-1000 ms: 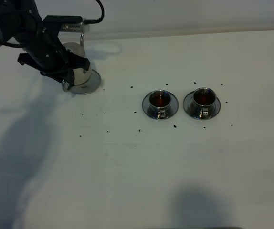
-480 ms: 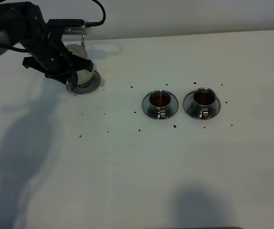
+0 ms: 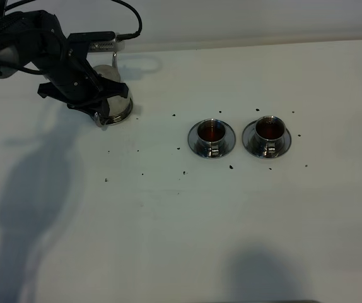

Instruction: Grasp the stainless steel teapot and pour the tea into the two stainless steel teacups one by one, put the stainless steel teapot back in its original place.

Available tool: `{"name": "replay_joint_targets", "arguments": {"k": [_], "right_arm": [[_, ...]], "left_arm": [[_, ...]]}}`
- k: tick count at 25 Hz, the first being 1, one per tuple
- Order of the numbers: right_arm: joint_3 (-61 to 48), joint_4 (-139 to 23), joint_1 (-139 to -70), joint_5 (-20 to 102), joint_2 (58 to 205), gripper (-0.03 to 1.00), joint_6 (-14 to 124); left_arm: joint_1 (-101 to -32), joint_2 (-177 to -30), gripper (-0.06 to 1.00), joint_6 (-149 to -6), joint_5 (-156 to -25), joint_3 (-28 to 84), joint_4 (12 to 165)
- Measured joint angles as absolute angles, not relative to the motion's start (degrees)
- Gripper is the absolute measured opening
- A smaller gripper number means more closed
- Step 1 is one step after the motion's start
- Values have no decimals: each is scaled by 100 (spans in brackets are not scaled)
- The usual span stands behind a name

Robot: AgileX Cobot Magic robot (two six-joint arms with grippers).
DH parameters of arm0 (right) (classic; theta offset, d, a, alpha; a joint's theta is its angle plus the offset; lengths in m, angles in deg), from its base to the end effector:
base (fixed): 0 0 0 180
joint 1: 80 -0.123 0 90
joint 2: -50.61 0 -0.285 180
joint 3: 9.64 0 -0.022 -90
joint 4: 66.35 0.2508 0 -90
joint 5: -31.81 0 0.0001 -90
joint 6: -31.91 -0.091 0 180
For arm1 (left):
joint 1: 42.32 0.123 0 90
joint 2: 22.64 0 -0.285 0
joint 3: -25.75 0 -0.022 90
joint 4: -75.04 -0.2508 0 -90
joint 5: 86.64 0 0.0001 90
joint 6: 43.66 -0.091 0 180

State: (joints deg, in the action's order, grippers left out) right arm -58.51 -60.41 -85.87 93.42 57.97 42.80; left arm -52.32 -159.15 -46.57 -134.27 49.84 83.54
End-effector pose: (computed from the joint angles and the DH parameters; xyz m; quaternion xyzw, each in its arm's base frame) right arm -0.0070 0.0076 0.2750 -0.1271 0.8458 0.0291 0.5173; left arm 0.4692 -0.0928 0.1589 0.0710 0.9804 -0.0731 0.1685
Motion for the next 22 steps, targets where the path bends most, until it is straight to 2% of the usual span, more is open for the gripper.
{"name": "replay_joint_targets", "arguments": {"k": [12,18,22], "right_arm": [[-5851,-6041,-8587,9342,5797,48,4274],[-5851,-6041,-8587,9342,5797,48,4274],[-5851,-6041,-8587,9342,5797,48,4280]], "left_arm": [[-5232,-15915,23,-4636,-13533,4986,8365],[-5232,-15915,44,-4636,-13558,4991,8365],[-5232,-15880,51,-4636,-13814,4996,8365]]}}
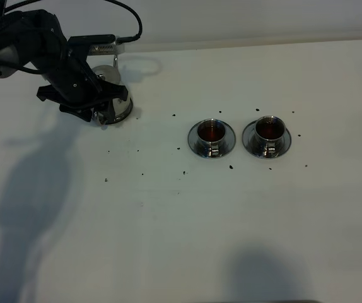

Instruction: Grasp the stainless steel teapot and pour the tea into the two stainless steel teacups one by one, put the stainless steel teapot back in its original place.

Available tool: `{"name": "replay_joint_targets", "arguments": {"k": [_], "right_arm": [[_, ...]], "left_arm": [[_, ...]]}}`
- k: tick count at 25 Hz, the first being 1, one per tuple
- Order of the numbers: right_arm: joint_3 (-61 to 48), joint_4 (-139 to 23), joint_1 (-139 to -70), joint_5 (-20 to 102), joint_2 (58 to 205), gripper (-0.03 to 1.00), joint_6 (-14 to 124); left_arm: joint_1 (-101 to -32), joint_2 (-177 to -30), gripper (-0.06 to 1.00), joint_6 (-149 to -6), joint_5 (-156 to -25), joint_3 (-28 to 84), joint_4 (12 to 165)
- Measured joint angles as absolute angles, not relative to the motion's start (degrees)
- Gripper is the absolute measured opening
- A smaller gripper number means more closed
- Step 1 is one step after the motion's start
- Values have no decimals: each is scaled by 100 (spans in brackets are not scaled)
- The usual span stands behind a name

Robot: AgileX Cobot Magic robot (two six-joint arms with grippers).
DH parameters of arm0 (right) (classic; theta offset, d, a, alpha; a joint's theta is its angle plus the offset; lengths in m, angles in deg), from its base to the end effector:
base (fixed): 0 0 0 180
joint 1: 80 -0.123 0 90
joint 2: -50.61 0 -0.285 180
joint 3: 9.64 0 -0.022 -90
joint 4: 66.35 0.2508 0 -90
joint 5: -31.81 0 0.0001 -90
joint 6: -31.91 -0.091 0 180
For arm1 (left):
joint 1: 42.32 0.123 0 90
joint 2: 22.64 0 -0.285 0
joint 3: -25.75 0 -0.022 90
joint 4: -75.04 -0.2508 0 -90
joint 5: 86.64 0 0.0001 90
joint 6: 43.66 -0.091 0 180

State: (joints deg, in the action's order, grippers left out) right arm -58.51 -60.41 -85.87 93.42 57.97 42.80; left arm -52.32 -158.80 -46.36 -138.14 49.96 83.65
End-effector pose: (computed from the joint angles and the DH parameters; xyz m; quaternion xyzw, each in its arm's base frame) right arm -0.0070 0.0076 0.2750 -0.1271 0.8458 0.0291 0.5173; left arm 0.4635 -0.0926 0.1605 0.0716 0.9849 -0.0739 0.1391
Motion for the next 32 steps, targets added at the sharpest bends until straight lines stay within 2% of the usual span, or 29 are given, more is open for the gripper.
{"name": "replay_joint_targets", "arguments": {"k": [10,15,23,32], "right_arm": [[-5851,-6041,-8587,9342,5797,48,4274],[-5851,-6041,-8587,9342,5797,48,4274],[-5851,-6041,-8587,9342,5797,48,4279],[-5851,-6041,-8587,9342,5797,48,4279]], "left_arm": [[-5232,-15034,50,-4636,-15443,5007,8338],[-5303,-14523,48,-4642,-15466,4639,8324],[-5370,-12908,47,-4637,-15447,2365,8337],[-5382,-10521,47,-4637,-14539,-490,8470]]}}
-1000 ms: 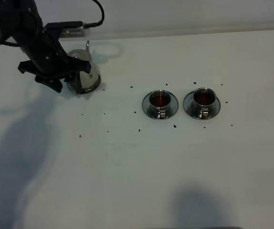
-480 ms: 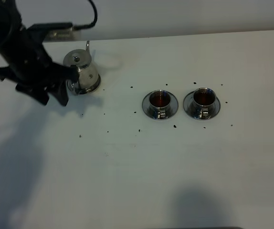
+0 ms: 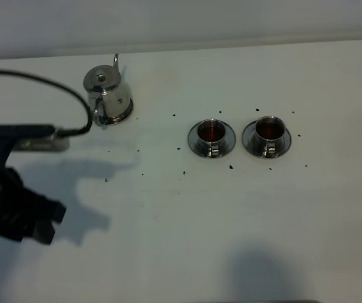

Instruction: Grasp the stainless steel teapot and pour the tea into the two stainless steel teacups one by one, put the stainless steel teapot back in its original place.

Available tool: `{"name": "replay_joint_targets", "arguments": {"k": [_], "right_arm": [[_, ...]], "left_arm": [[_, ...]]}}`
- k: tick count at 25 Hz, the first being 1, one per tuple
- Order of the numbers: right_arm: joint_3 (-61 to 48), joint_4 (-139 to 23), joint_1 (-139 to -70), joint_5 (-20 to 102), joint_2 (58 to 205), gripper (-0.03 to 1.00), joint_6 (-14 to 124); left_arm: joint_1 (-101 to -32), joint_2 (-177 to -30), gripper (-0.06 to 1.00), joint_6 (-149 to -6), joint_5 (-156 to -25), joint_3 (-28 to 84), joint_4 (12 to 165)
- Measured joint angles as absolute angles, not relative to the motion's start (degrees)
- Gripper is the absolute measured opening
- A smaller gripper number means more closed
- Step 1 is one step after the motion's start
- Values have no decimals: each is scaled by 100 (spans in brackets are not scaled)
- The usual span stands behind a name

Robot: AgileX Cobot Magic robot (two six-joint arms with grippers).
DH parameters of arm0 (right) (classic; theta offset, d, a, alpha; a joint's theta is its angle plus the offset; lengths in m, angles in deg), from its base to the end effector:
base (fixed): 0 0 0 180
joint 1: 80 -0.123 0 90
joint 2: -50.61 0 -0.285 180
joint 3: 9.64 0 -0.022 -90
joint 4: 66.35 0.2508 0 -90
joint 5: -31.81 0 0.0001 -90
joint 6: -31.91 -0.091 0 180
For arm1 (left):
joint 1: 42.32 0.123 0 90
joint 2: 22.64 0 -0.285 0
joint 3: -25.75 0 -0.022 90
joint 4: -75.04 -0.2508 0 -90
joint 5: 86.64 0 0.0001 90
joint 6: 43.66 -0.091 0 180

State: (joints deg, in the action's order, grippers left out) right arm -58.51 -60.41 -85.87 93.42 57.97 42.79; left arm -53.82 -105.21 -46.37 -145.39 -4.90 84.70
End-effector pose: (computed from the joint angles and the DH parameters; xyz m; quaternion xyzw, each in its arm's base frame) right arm -0.0070 0.0076 0.2750 -0.1270 0.8458 0.0292 0.5173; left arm 0.2084 -0.0557 0.2378 0.0847 0.9911 -0.0800 0.0638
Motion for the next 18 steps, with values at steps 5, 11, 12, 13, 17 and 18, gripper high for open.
{"name": "replay_joint_targets", "arguments": {"k": [5,11,12,13,17,18], "right_arm": [[-5851,-6041,-8587,9342,5797,48,4279],[-5851,-6041,-8587,9342,5797,48,4279],[-5851,-6041,-8587,9342,5797,48,4279],[-5851,-6041,-8587,9342,5797,48,4279],[-5851,-6041,-8587,9342,5797,48,4279],[-5851,-6041,-8587,9342,5797,48,4279]], "left_arm": [[-5388,-9511,47,-4770,-14370,-1567,8458],[-5388,-8395,47,-4698,-14426,-2069,8325],[-5388,-8253,47,-4683,-14487,-2104,8311],[-5388,-8087,47,-4658,-14562,-2157,8282],[-5388,-7456,47,-4619,-14656,-2221,8209],[-5388,-7295,47,-4619,-14662,-2221,8207]]}}
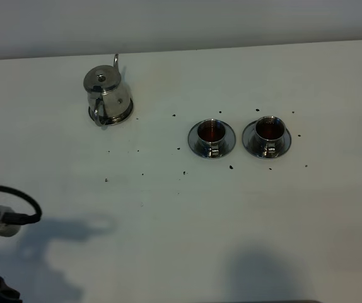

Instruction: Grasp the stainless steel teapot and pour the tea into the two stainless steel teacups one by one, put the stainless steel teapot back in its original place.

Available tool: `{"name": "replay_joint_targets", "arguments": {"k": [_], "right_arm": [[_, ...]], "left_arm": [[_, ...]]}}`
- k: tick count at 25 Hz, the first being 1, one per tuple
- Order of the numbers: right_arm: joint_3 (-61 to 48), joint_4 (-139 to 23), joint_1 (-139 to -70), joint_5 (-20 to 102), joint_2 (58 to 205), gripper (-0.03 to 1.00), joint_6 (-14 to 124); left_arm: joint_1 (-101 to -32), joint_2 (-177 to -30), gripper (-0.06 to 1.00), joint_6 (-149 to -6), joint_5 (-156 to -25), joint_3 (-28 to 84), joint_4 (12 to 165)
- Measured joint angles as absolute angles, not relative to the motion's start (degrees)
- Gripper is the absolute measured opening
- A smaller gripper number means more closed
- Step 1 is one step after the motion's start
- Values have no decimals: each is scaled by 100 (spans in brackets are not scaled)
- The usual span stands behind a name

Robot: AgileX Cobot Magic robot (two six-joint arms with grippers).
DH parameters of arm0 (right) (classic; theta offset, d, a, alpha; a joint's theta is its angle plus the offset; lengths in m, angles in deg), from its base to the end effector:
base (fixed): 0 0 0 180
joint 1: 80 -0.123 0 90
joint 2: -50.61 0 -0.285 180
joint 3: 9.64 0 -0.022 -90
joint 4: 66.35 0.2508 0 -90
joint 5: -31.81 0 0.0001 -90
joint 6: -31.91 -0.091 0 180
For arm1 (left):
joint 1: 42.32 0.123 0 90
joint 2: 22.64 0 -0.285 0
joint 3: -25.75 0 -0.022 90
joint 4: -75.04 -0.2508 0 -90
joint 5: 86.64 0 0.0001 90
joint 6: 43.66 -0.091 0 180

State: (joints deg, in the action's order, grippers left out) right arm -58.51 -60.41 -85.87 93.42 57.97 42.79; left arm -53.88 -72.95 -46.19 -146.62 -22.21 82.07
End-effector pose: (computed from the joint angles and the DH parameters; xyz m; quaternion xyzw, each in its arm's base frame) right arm -0.0070 0.0076 0.2750 -0.1270 0.8458 0.0292 0.5173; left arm 0.0990 -0.0301 0.2440 0.1003 0.9753 -0.0726 0.1832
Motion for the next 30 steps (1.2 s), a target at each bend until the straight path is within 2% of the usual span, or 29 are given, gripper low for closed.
{"name": "replay_joint_targets", "arguments": {"k": [10,19,30], "right_arm": [[-5851,-6041,-8587,9342,5797,48,4279],[-5851,-6041,-8587,9342,5797,48,4274],[-5851,-6041,-8587,9342,5797,48,4280]], "left_arm": [[-5270,-5732,47,-4619,-14684,-2221,8202],[-4472,-4596,47,-4619,-14689,-2225,8202],[-4438,-3709,47,-4619,-14718,-2226,8202]]}}
